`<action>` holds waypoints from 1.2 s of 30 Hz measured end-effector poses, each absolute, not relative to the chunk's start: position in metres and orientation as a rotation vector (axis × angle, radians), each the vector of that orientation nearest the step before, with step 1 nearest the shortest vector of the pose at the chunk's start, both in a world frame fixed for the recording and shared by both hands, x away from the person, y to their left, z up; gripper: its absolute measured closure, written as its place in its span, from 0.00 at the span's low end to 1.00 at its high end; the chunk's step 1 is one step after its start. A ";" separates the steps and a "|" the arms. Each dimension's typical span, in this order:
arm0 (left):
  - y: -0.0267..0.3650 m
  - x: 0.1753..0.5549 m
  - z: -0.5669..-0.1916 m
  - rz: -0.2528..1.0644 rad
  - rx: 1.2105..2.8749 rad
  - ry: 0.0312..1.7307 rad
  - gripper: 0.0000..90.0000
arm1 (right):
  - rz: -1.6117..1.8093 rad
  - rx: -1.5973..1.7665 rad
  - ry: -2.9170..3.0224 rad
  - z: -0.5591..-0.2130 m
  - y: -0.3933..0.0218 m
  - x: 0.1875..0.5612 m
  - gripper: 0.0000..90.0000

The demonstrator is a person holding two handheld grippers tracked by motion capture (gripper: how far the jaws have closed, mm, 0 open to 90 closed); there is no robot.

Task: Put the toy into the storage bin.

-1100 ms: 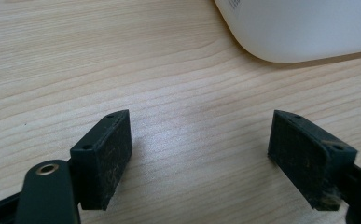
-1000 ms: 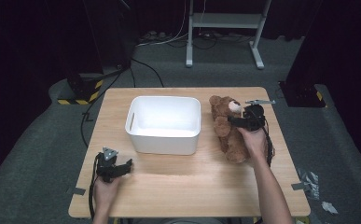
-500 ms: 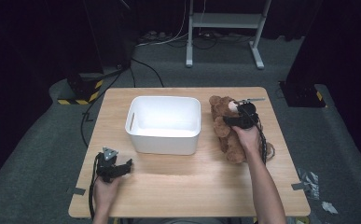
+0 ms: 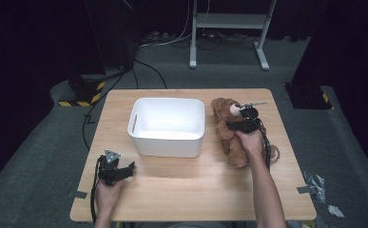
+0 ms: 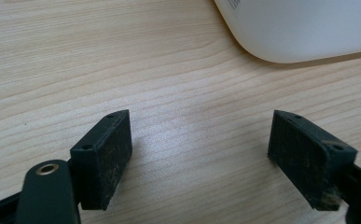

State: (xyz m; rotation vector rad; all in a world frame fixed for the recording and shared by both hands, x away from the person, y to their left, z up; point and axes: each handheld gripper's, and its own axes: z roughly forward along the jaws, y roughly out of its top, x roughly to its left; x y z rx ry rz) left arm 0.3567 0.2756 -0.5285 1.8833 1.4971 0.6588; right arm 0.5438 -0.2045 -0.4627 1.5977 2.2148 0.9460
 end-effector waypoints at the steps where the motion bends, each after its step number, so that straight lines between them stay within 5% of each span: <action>1: 0.275 0.357 -0.529 0.658 1.881 1.500 0.24 | 0.918 1.576 2.227 -0.462 -0.201 0.543 0.33; 17: 0.275 0.357 -0.529 0.657 1.882 1.498 0.24 | 0.874 1.519 2.244 -0.453 -0.202 0.538 0.76; 36: 0.275 0.357 -0.528 0.657 1.882 1.499 0.24 | 1.319 1.442 2.136 -0.424 -0.246 0.489 0.91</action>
